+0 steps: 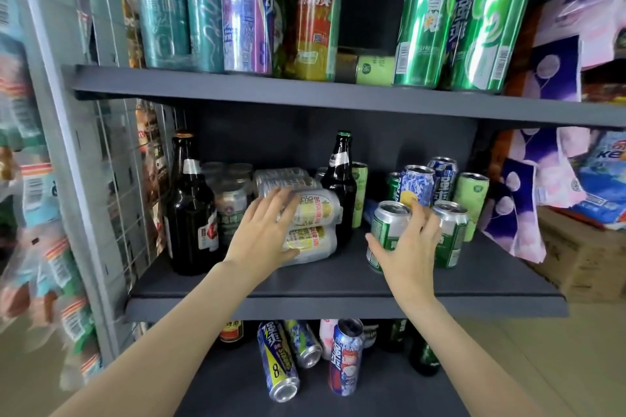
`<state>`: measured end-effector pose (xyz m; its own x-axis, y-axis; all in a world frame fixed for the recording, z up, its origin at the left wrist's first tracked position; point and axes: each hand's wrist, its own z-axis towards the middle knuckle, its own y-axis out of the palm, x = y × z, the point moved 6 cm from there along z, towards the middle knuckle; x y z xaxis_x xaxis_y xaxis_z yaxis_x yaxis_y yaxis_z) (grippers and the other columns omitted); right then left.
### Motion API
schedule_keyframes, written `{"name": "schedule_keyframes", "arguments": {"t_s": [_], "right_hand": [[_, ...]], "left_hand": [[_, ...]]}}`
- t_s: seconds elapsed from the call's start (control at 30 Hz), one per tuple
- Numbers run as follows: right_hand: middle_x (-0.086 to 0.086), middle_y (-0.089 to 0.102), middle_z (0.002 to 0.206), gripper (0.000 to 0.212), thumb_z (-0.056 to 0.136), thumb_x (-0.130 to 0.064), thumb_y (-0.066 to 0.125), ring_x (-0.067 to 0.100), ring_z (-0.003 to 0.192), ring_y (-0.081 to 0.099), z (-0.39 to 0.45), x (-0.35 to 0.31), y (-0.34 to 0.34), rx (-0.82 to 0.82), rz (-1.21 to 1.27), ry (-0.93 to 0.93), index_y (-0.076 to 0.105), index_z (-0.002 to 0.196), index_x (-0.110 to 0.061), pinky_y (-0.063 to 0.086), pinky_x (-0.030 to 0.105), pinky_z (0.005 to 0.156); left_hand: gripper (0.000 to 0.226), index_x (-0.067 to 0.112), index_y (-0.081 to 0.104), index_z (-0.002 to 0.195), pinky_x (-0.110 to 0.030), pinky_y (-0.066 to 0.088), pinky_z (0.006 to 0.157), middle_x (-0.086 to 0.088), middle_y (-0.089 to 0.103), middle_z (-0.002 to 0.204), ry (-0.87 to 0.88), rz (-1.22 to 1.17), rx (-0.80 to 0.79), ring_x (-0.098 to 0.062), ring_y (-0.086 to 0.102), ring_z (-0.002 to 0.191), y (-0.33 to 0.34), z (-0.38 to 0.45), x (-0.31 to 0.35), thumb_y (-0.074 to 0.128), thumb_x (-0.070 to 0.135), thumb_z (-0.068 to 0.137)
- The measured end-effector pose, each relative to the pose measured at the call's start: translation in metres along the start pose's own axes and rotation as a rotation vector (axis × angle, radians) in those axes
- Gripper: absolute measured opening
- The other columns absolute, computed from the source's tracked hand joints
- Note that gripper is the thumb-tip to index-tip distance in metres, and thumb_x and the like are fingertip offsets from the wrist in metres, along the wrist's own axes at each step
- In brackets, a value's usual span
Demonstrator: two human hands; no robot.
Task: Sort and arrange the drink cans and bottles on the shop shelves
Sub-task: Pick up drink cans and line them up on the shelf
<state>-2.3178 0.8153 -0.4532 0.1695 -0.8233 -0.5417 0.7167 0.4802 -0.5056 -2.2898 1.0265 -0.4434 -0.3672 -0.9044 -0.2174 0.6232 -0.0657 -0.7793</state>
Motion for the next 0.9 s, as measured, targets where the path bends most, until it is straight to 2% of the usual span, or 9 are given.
{"name": "schedule_keyframes", "arguments": {"t_s": [0.07, 0.13, 0.27, 0.4, 0.53, 0.67, 0.8, 0.9], "right_hand": [[0.012, 0.036, 0.130, 0.070, 0.079, -0.023, 0.073, 0.024, 0.122, 0.035, 0.013, -0.030, -0.005, -0.029, 0.069, -0.146, 0.036, 0.136, -0.006, 0.030, 0.025, 0.100], [0.010, 0.037, 0.130, 0.067, 0.081, -0.022, 0.072, 0.021, 0.123, 0.037, 0.036, -0.051, 0.003, -0.126, 0.149, -0.156, 0.035, 0.135, -0.007, 0.025, 0.016, 0.095], [0.015, 0.031, 0.140, 0.078, 0.081, -0.027, 0.072, 0.027, 0.128, 0.037, 0.076, -0.062, 0.038, -0.343, 0.278, 0.073, 0.026, 0.140, -0.006, 0.031, 0.029, 0.102], [0.015, 0.030, 0.146, 0.084, 0.081, -0.034, 0.071, 0.029, 0.133, 0.032, 0.092, -0.046, 0.072, -0.438, 0.314, 0.250, 0.022, 0.143, -0.005, 0.031, 0.035, 0.106], [0.015, 0.035, 0.144, 0.082, 0.079, -0.032, 0.073, 0.030, 0.132, 0.035, 0.100, -0.040, 0.087, -0.414, 0.267, 0.255, 0.027, 0.141, -0.005, 0.032, 0.034, 0.105], [0.016, 0.032, 0.146, 0.085, 0.078, -0.030, 0.075, 0.032, 0.132, 0.036, 0.102, -0.043, 0.092, -0.439, 0.188, 0.231, 0.024, 0.142, -0.005, 0.034, 0.035, 0.104], [0.020, 0.020, 0.146, 0.095, 0.073, -0.026, 0.079, 0.034, 0.127, 0.040, 0.104, -0.044, 0.085, -0.495, 0.176, 0.276, 0.017, 0.142, -0.008, 0.039, 0.036, 0.098], [0.018, 0.002, 0.154, 0.109, 0.074, -0.022, 0.079, 0.031, 0.139, 0.025, 0.101, -0.044, 0.076, -0.547, 0.198, 0.262, 0.001, 0.149, -0.012, 0.028, 0.034, 0.108]], "left_hand": [[0.104, 0.008, 0.045, 0.136, -0.043, 0.040, 0.101, -0.012, 0.050, 0.136, -0.010, 0.069, -0.009, -0.029, 0.048, 0.126, 0.005, 0.001, -0.002, 0.087, 0.046, 0.049], [0.109, 0.008, 0.053, 0.129, -0.043, 0.045, 0.096, -0.008, 0.058, 0.128, -0.006, 0.074, 0.014, -0.027, 0.056, 0.117, 0.006, 0.001, -0.004, 0.090, 0.048, 0.035], [0.110, 0.010, 0.058, 0.124, -0.041, 0.049, 0.090, -0.006, 0.062, 0.122, 0.032, 0.051, 0.054, -0.024, 0.061, 0.110, 0.005, 0.000, -0.009, 0.091, 0.048, 0.027], [0.112, 0.012, 0.054, 0.121, -0.038, 0.051, 0.088, -0.004, 0.064, 0.118, 0.045, 0.054, 0.078, -0.020, 0.063, 0.107, 0.003, 0.000, -0.026, 0.092, 0.045, 0.021], [0.102, 0.012, 0.066, 0.112, -0.039, 0.049, 0.091, -0.002, 0.066, 0.111, 0.047, 0.087, 0.065, -0.019, 0.065, 0.101, 0.002, 0.001, -0.034, 0.092, 0.044, 0.019], [0.106, 0.013, 0.061, 0.112, -0.039, 0.048, 0.092, -0.001, 0.065, 0.105, 0.039, 0.092, 0.064, -0.017, 0.066, 0.094, 0.004, 0.006, -0.037, 0.091, 0.045, 0.015], [0.112, 0.012, 0.046, 0.107, -0.040, 0.051, 0.088, -0.001, 0.065, 0.090, 0.033, 0.103, 0.094, -0.018, 0.067, 0.081, 0.004, 0.009, -0.042, 0.091, 0.042, 0.008], [0.111, 0.009, 0.044, 0.103, -0.041, 0.051, 0.086, -0.004, 0.064, 0.085, 0.002, 0.120, 0.098, -0.020, 0.068, 0.075, 0.004, 0.010, -0.042, 0.092, 0.031, 0.006]]}}
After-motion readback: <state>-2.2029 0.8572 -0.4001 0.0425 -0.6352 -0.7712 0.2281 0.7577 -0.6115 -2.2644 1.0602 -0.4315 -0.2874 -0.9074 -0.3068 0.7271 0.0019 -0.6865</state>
